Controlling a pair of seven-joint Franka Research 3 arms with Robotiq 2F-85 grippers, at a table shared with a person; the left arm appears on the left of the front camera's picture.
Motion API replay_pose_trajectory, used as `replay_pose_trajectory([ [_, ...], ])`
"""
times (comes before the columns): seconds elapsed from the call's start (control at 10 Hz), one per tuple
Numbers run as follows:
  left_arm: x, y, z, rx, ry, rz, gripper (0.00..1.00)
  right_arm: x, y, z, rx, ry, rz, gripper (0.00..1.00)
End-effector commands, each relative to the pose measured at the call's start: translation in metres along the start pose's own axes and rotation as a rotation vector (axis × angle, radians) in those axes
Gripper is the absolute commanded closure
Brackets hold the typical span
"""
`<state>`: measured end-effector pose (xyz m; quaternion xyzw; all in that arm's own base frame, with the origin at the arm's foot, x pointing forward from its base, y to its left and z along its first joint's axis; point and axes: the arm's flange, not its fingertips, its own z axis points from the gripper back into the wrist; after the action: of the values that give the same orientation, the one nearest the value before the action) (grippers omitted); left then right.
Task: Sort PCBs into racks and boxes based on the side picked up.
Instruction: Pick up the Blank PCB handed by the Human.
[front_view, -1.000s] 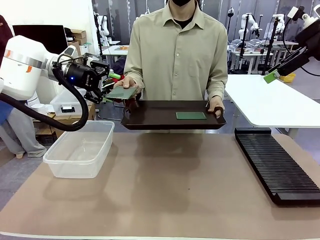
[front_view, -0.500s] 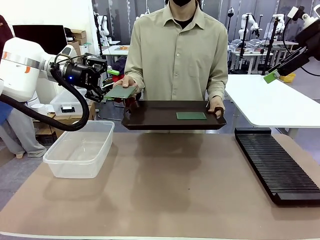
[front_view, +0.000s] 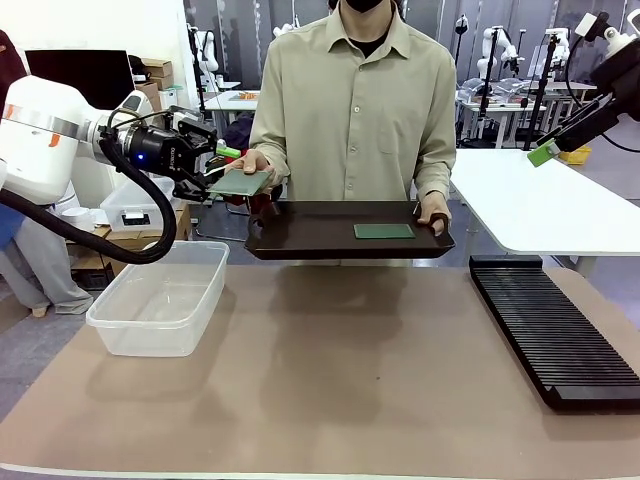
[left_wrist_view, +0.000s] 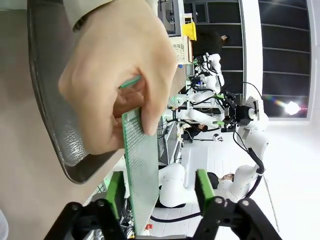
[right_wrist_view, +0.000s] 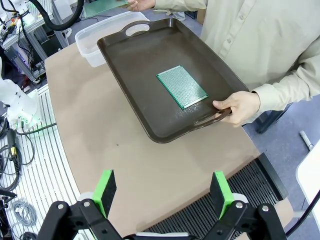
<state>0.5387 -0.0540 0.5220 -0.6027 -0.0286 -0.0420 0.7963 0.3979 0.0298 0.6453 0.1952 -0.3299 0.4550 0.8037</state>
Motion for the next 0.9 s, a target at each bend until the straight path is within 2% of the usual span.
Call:
replay_pose_trajectory([
  [0.0,-0.0090,-0.0001,0.0036,-0.014,-0.021,-0.001,1.00,0.0001,0.0001,-0.0013,0.012,-0.005,0.002,0.00],
  [0.8,-0.0165,-0.0028,0.0113,-0.007,-0.050,-0.030,1.00,0.0001,0.0001,-0.0013,0.012,-0.005,0.002,0.00],
])
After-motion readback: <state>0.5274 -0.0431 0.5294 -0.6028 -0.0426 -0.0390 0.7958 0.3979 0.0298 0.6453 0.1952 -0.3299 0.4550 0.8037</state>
